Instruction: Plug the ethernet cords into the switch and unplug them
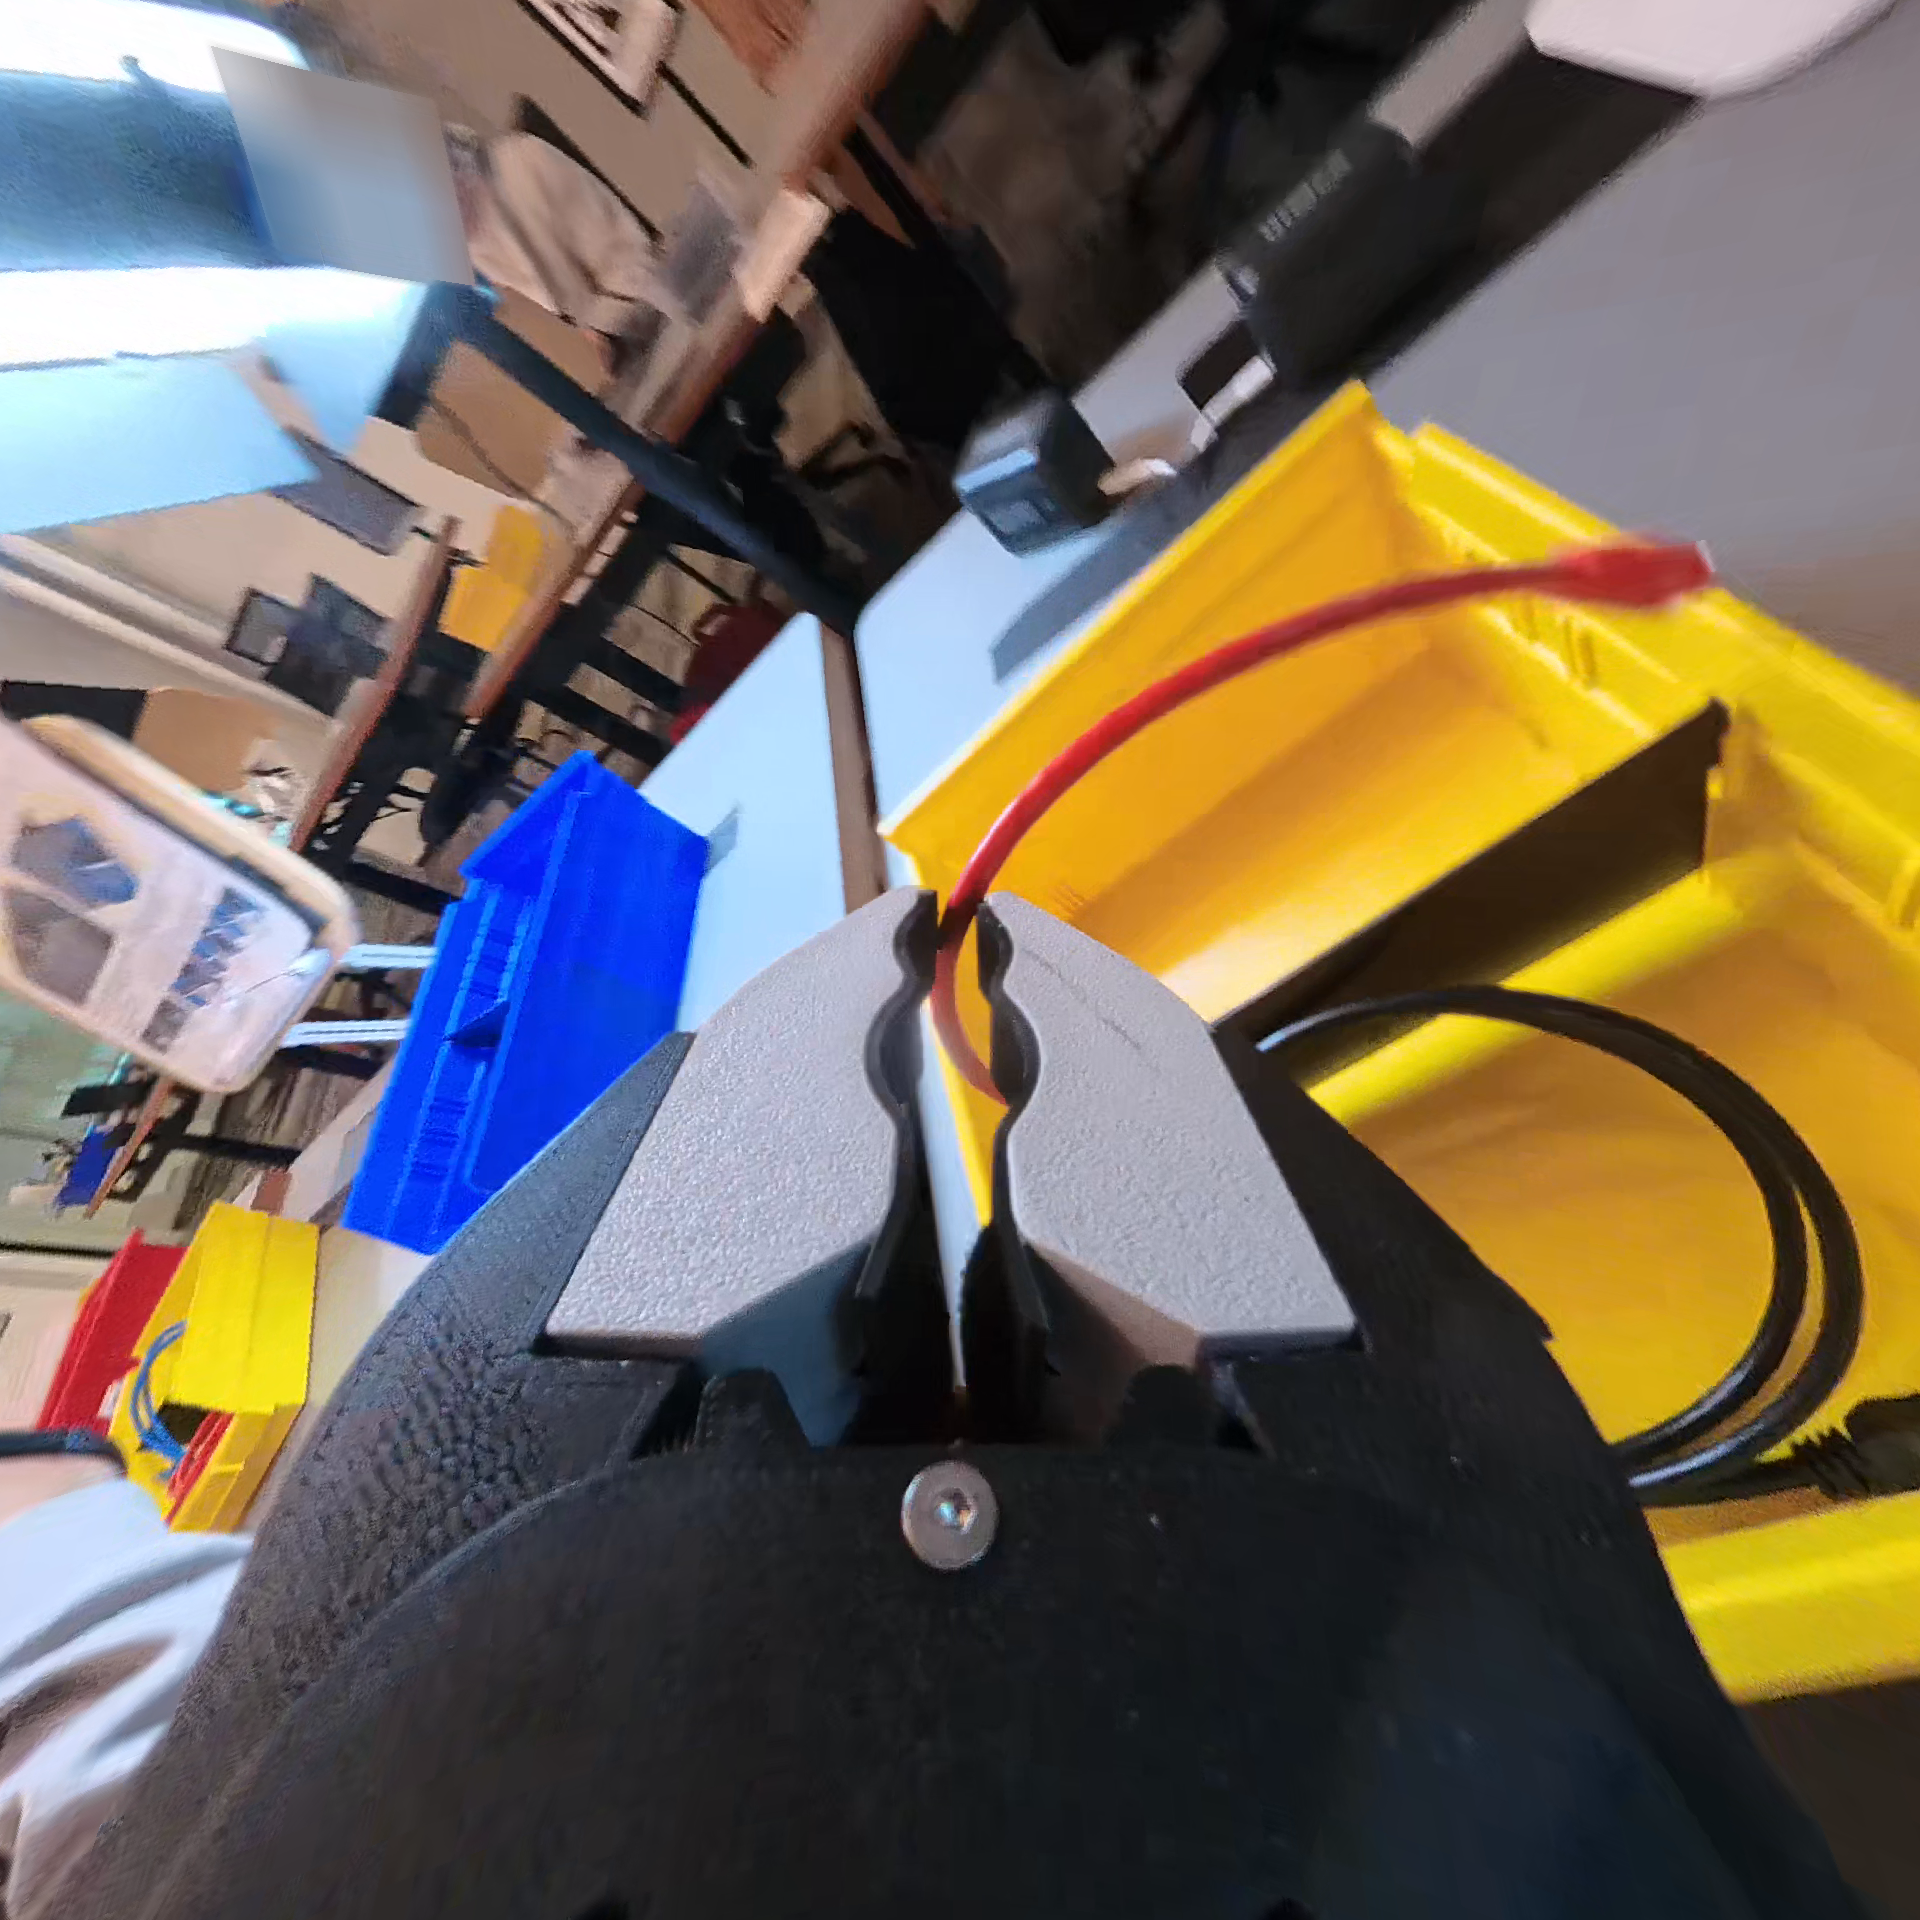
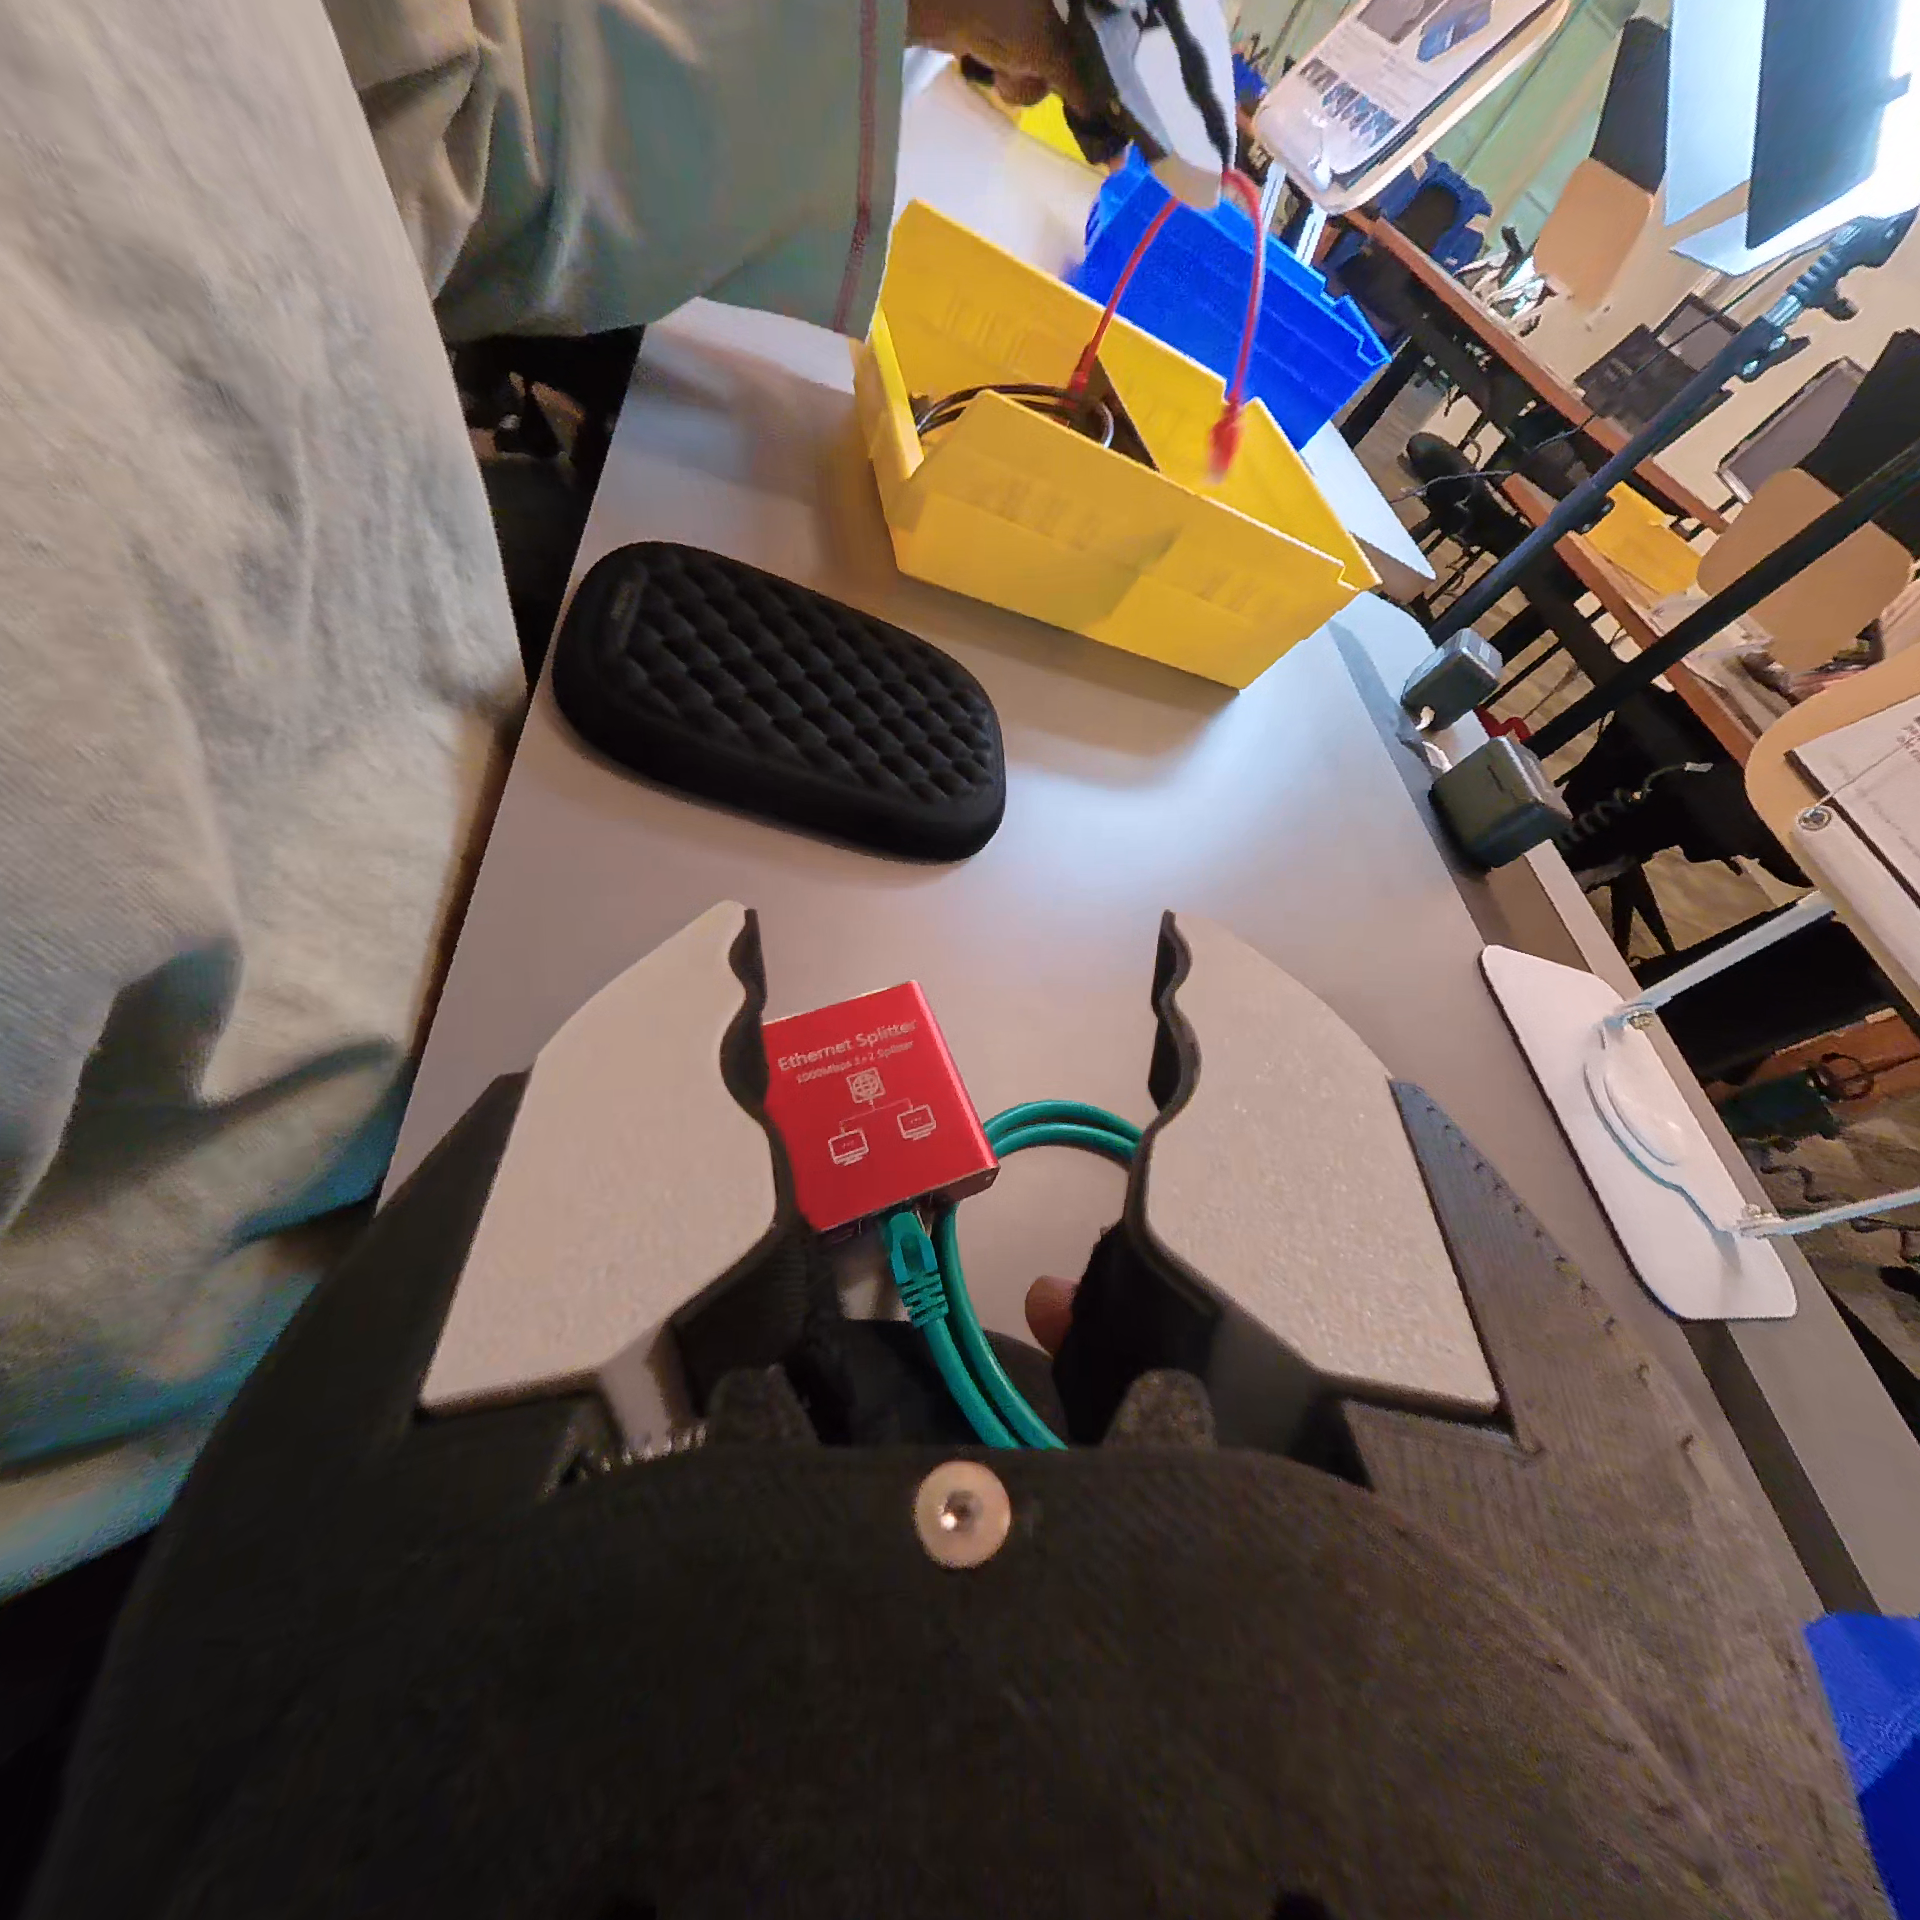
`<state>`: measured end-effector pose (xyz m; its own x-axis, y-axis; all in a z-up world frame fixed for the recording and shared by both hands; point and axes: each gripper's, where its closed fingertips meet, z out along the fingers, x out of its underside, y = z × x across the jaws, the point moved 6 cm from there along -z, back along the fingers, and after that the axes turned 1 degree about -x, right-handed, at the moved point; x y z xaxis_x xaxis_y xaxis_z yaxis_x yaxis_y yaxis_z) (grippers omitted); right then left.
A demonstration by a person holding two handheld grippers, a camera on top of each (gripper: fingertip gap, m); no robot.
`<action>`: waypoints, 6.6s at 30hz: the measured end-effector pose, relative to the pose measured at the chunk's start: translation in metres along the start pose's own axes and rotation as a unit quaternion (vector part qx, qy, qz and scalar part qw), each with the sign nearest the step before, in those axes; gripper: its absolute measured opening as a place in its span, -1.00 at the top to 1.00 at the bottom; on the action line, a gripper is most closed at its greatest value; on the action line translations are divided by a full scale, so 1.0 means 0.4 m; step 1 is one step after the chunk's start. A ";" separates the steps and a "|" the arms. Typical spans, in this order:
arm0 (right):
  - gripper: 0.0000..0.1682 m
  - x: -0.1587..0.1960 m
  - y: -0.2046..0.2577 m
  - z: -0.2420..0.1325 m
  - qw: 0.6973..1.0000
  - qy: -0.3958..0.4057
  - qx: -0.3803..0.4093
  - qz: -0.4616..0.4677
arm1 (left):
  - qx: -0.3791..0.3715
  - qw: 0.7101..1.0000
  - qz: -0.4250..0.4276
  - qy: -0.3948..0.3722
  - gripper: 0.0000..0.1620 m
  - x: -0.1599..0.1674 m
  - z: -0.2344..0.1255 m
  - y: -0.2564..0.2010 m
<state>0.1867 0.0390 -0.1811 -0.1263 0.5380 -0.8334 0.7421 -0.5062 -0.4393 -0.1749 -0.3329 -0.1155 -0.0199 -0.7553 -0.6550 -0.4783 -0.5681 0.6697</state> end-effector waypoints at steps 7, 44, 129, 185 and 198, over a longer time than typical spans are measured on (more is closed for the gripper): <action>0.17 -0.012 -0.026 0.037 0.998 -0.031 0.054 0.013 | -0.026 0.982 -0.111 -0.152 0.95 -0.109 -0.158 0.035; 0.85 -0.109 -0.033 0.115 0.979 -0.201 0.031 0.005 | 0.487 0.807 -0.021 -0.333 0.39 -0.289 -0.335 -0.515; 0.17 0.131 -0.047 0.212 0.952 0.180 -0.196 0.151 | 0.554 0.814 0.096 -0.146 0.88 -0.247 -0.260 -0.813; 0.16 0.187 -0.014 0.186 0.950 0.259 -0.113 0.131 | 0.158 0.963 -0.196 -0.098 0.44 -0.038 -0.172 -0.243; -0.20 0.136 -0.051 0.114 0.977 0.168 -0.003 0.134 | 0.181 0.956 -0.211 0.096 0.46 0.103 -0.002 -0.327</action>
<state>0.1348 0.0479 -0.2329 0.2946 0.5778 -0.7612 0.7225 -0.6560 -0.2184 -0.1124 -0.2903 -0.2297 0.3864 -0.5493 -0.7410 -0.6811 -0.7116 0.1723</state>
